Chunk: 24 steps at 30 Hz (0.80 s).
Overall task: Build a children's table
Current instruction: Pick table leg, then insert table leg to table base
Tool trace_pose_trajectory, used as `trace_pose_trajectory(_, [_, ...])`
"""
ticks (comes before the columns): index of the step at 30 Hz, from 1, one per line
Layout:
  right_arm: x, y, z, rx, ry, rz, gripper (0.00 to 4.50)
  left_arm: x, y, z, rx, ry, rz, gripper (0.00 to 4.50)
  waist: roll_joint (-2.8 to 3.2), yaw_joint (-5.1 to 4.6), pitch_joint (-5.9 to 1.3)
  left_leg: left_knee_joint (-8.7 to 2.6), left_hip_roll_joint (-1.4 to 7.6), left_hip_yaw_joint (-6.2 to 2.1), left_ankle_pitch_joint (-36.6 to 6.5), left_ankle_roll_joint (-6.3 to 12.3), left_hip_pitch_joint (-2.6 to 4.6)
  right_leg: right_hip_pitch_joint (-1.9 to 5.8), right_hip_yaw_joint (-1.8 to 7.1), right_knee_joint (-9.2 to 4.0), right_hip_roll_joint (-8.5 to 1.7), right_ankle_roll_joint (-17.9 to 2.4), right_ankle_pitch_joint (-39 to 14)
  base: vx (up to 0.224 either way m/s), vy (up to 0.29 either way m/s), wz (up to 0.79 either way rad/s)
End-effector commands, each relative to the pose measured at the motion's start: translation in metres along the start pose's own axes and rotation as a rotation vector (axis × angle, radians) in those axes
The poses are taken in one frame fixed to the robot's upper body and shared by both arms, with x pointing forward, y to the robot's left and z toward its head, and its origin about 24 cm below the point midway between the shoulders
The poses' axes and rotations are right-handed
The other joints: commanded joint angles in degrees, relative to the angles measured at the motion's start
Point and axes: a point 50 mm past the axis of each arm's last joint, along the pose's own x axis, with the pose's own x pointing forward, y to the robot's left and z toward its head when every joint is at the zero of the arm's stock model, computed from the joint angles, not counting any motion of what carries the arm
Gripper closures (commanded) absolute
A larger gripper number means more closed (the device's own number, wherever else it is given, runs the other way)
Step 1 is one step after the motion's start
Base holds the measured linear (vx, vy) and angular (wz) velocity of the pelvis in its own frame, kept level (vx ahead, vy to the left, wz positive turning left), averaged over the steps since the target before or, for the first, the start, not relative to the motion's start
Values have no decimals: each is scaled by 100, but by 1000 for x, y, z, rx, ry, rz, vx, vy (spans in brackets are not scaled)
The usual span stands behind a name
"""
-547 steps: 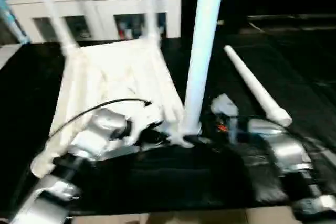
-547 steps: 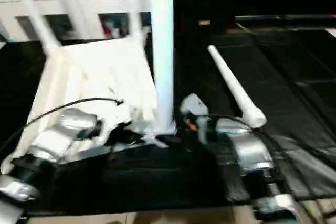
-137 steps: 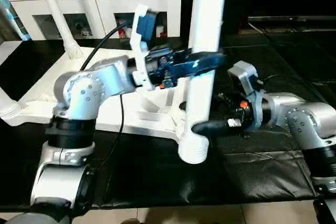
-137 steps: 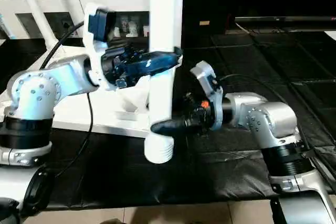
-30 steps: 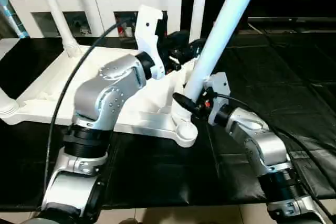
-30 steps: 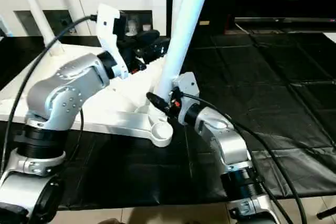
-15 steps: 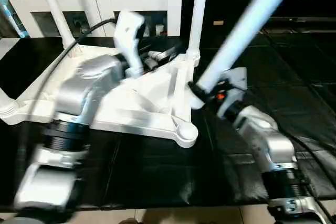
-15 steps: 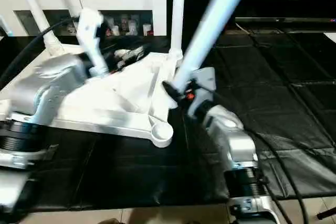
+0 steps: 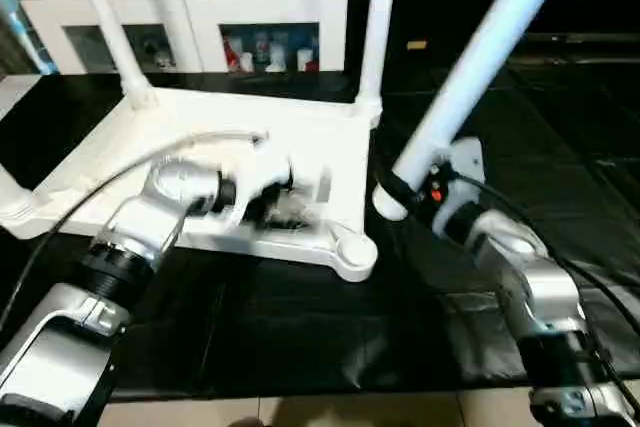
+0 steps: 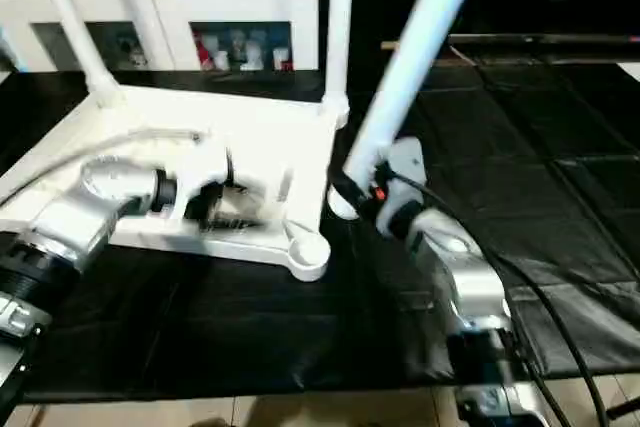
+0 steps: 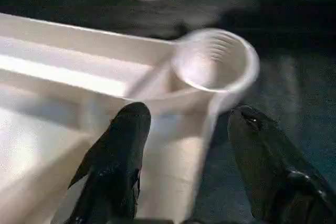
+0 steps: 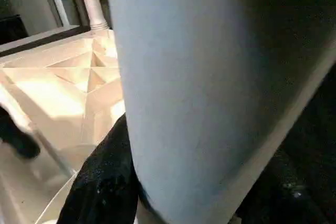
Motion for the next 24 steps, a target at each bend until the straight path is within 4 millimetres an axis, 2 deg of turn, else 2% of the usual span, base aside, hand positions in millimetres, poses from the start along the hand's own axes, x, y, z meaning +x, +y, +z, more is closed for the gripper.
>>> trace_pose_trajectory(1, [-1,3,6,-4,-23,22,257,-4,7,2,38,45,4,200,55,-18,-421,-460,37,-4,-1419,-104,54,364,257,-440,-258,-1039,-1642,0,0,0])
trace_pose_trajectory(6, [-2,5,5,-5,-14,39,257,-2,11,-2,50,71,-9,248,48,-49,-422,-456,30,-7,-1401,-58,54,383,245,-472,-257,-1005,-1809,0,0,0])
trace_pose_trajectory(9, [-3,6,3,-3,0,55,257,-1,10,-7,37,108,-67,288,49,-54,-428,-460,35,-13,-1320,-46,43,391,248,-451,-255,-1072,-1643,0,0,0])
trace_pose_trajectory(11, [-3,7,2,-7,8,61,257,-1,9,-10,33,123,-89,294,59,-62,-434,-456,36,-12,-1314,-39,42,396,251,-435,-259,-1122,-1560,0,0,0])
trace_pose_trajectory(16, [-4,8,2,-8,11,67,257,2,12,-15,38,148,-64,337,60,-51,-432,-453,48,-6,-1351,-8,59,388,249,-445,-266,-1176,-1572,0,0,0])
trace_pose_trajectory(18, [-4,8,2,-8,13,70,257,2,11,-18,33,160,-76,356,37,-51,-421,-458,47,-2,-1395,-5,62,384,250,-462,-262,-1163,-1650,0,0,0])
trace_pose_trajectory(20, [-3,9,2,-8,13,74,257,2,12,-19,25,159,-66,371,49,-44,-421,-460,50,-5,-1391,-8,64,383,253,-458,-270,-1157,-1677,0,0,0])
trace_pose_trajectory(21, [-3,9,2,-8,14,75,257,2,13,-19,15,156,-58,388,30,-47,-420,-458,48,0,-1392,-5,62,383,254,-464,-269,-1154,-1689,0,0,0])
trace_pose_trajectory(22, [-3,9,2,-8,14,76,257,2,13,-19,9,155,-53,397,41,-39,-421,-462,53,-6,-1382,-5,61,384,254,-458,-275,-1160,-1703,0,0,0])
trace_pose_trajectory(24, [-2,11,1,-14,25,89,257,3,14,-21,-17,155,-50,404,22,-42,-420,-455,43,0,-1376,10,56,385,251,-467,-270,-1147,-1741,0,0,0])
